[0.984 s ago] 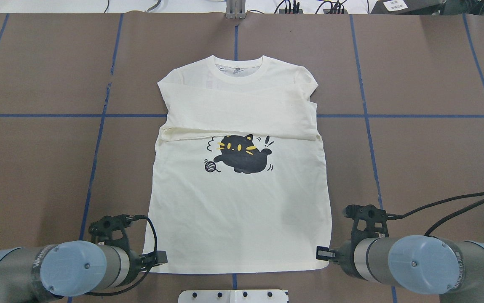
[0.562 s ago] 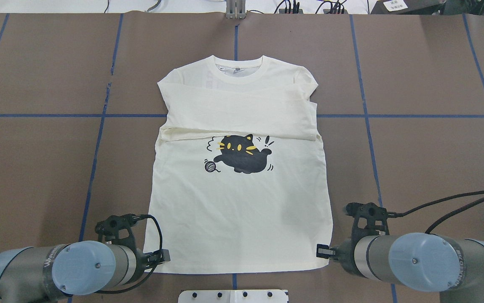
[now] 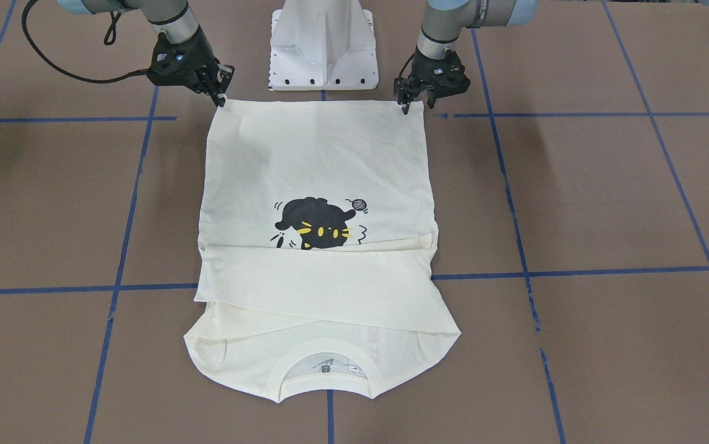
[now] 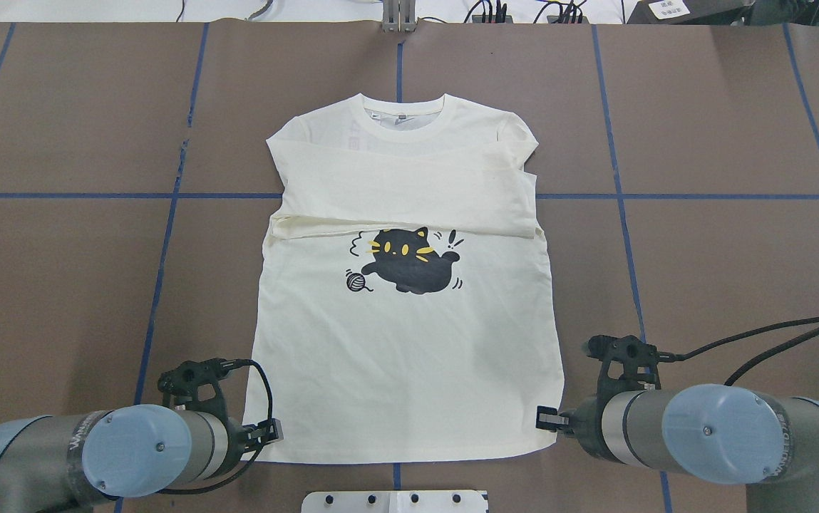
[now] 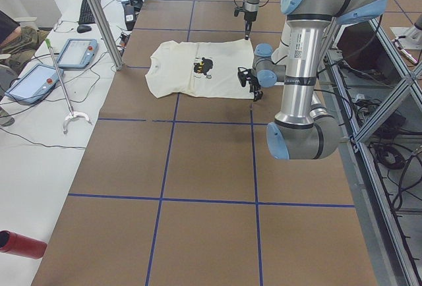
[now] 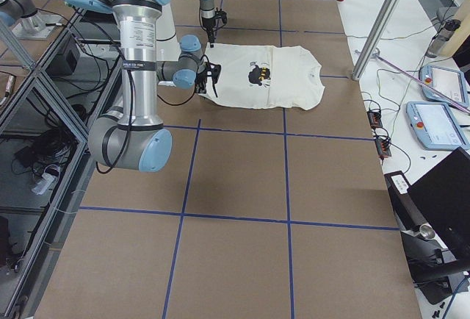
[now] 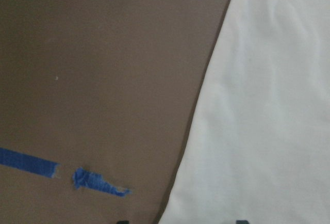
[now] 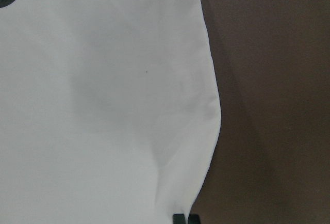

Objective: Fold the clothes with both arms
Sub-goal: 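Grasp the hem corners nearest the robot with both grippers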

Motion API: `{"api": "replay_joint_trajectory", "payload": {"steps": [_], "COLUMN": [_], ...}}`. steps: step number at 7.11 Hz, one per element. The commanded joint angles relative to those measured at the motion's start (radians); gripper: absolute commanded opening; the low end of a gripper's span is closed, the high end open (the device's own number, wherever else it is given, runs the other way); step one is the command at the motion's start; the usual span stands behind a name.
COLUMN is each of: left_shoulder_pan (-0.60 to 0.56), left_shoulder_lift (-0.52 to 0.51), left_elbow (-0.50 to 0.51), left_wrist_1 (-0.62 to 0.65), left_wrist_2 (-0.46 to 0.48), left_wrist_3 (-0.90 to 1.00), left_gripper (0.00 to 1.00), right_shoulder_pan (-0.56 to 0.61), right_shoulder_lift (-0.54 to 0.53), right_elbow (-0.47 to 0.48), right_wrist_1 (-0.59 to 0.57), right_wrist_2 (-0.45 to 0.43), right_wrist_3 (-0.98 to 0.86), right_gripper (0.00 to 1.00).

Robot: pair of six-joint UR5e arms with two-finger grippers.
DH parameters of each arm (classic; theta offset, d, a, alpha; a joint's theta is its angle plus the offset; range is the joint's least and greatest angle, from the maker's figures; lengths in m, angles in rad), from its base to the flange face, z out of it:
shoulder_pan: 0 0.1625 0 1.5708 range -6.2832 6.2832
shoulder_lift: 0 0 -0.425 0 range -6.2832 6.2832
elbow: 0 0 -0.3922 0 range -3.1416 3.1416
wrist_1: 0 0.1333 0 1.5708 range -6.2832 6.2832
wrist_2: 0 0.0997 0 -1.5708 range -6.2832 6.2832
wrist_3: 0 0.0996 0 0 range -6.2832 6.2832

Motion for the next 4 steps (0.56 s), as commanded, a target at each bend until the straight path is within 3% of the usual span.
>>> {"api": "replay_joint_trajectory", "payload": {"steps": [1,4], "left_shoulder_pan": [0.003,0.006], "left_shoulder_lift": [0.001,0.004], "left_elbow": [0.002,0.002], "left_wrist_1": [0.000,0.000], "left_wrist_2": [0.000,0.001], "left_wrist_3": [0.000,0.000], "left_gripper": [0.59,0.34], "right_shoulder_pan": [0.002,0.001], "right_shoulder_lift": [0.000,0.000], "right_elbow": [0.000,0.000], "right_wrist_1": [0.000,-0.002], "right_wrist_2": [0.001,-0.001], "right_wrist_3": [0.000,0.000], "right_gripper": [0.00,0.00]}}
